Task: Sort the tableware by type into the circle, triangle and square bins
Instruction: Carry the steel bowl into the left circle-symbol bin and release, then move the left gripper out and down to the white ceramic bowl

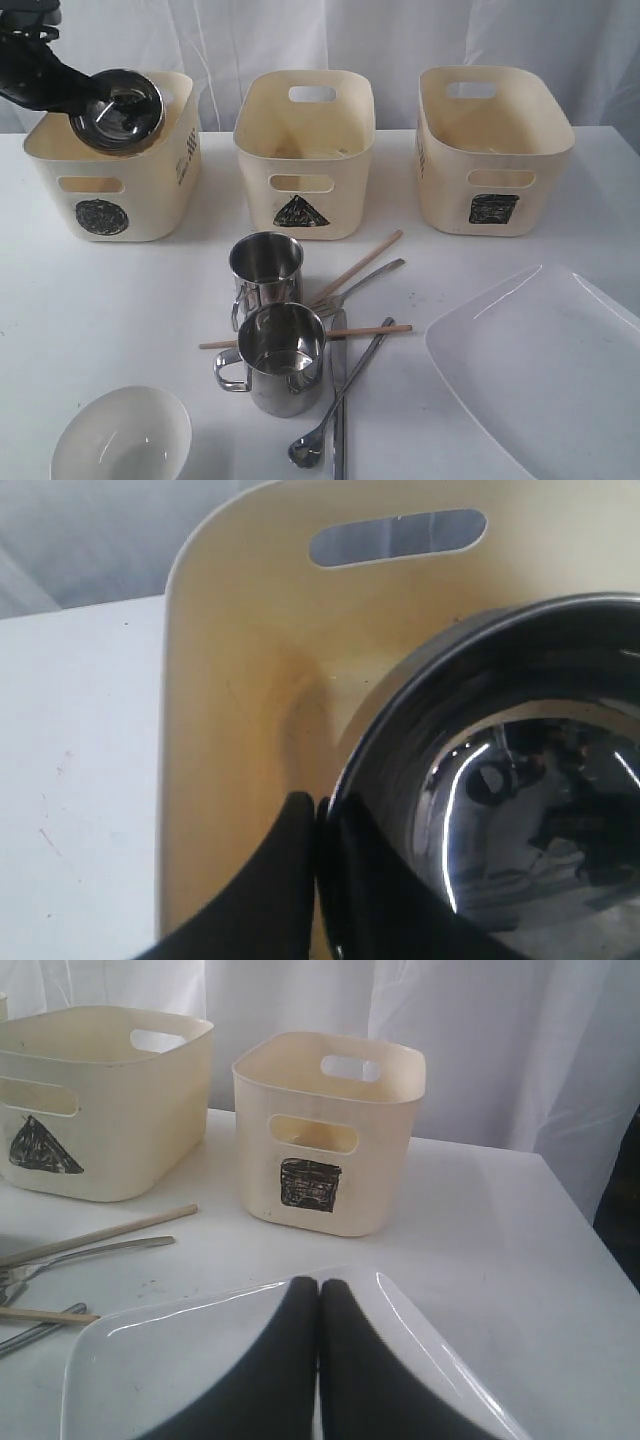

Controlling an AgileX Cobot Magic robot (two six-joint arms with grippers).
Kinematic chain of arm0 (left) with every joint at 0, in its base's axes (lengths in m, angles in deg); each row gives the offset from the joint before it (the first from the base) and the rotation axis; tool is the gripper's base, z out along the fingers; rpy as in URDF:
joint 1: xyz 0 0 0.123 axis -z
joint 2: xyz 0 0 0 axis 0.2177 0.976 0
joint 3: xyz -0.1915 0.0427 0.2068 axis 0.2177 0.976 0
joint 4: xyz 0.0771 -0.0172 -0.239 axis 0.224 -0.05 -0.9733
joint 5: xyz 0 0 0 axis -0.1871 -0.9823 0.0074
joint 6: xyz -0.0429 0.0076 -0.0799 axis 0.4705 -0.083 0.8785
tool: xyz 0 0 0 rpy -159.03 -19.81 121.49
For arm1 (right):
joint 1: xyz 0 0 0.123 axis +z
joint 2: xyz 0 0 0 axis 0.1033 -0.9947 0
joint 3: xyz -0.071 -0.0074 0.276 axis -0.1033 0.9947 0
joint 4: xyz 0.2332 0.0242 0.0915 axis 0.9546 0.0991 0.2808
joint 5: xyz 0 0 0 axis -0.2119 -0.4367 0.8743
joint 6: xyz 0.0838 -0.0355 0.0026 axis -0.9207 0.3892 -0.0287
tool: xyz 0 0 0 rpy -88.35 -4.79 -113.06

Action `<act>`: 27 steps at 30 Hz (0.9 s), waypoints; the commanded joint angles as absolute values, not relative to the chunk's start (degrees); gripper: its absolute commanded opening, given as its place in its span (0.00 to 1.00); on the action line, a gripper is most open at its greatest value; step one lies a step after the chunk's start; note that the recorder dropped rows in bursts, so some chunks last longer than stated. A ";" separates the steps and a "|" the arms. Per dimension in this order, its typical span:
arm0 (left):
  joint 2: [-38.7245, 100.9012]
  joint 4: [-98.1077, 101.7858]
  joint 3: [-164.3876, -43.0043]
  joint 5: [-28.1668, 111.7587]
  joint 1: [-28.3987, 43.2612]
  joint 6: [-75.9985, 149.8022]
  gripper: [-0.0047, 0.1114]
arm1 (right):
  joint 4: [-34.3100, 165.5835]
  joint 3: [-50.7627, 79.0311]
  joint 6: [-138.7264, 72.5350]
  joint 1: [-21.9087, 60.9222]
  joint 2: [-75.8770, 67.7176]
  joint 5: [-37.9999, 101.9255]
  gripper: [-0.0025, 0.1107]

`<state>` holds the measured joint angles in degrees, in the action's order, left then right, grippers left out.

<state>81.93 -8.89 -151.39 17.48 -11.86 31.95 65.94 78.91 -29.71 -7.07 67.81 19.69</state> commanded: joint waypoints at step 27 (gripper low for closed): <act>84.50 -9.77 -151.76 19.10 -11.91 31.63 0.45 | 66.07 79.03 -29.68 -7.05 67.72 20.02 0.02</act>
